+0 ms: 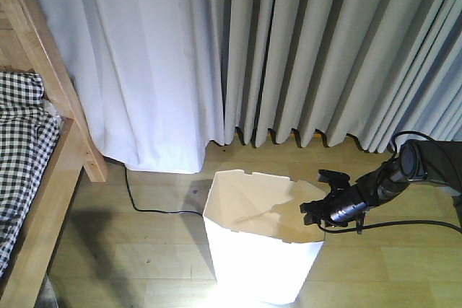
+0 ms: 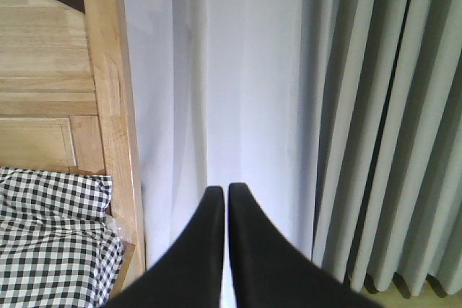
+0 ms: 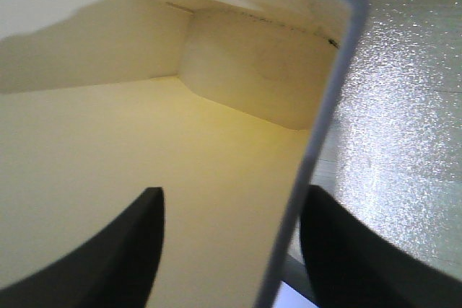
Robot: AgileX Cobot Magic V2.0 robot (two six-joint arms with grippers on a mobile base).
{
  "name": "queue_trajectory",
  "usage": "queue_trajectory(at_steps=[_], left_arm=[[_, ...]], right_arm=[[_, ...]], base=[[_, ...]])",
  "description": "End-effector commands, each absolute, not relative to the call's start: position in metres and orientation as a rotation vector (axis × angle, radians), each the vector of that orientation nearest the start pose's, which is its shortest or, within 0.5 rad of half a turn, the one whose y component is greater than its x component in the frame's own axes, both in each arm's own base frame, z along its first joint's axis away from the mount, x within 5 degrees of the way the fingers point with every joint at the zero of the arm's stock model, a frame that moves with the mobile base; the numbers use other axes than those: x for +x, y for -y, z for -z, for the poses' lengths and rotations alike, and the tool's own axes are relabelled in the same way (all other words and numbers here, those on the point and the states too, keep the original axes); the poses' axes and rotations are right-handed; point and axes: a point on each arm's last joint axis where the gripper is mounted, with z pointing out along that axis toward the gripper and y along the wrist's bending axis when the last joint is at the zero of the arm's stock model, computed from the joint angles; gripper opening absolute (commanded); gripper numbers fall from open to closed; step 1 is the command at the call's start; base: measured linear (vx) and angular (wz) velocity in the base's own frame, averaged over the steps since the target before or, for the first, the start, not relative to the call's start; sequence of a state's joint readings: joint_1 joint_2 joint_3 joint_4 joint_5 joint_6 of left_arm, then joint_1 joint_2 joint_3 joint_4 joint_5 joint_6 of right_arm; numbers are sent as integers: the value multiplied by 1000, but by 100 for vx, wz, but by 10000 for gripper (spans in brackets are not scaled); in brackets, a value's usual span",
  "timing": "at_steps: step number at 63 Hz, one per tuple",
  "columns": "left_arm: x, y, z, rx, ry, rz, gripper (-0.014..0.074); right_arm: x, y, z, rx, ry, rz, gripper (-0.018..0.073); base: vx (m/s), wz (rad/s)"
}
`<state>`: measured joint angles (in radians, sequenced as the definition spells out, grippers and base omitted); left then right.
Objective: Move trash bin to bedside with robot
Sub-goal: 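Lower the bin to the floor beside the bed with the right gripper, then open the right gripper and raise it away from the bin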
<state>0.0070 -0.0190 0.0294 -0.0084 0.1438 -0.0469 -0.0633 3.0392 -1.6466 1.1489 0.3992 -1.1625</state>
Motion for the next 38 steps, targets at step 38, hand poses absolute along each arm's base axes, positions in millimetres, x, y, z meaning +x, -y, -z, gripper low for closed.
queue_trajectory(at_steps=[38], left_arm=[[57, 0, -189, -60, -1584, 55, -6]], right_arm=[[415, 10, 148, -81, -3036, -298, 486]], base=[[0, 0]])
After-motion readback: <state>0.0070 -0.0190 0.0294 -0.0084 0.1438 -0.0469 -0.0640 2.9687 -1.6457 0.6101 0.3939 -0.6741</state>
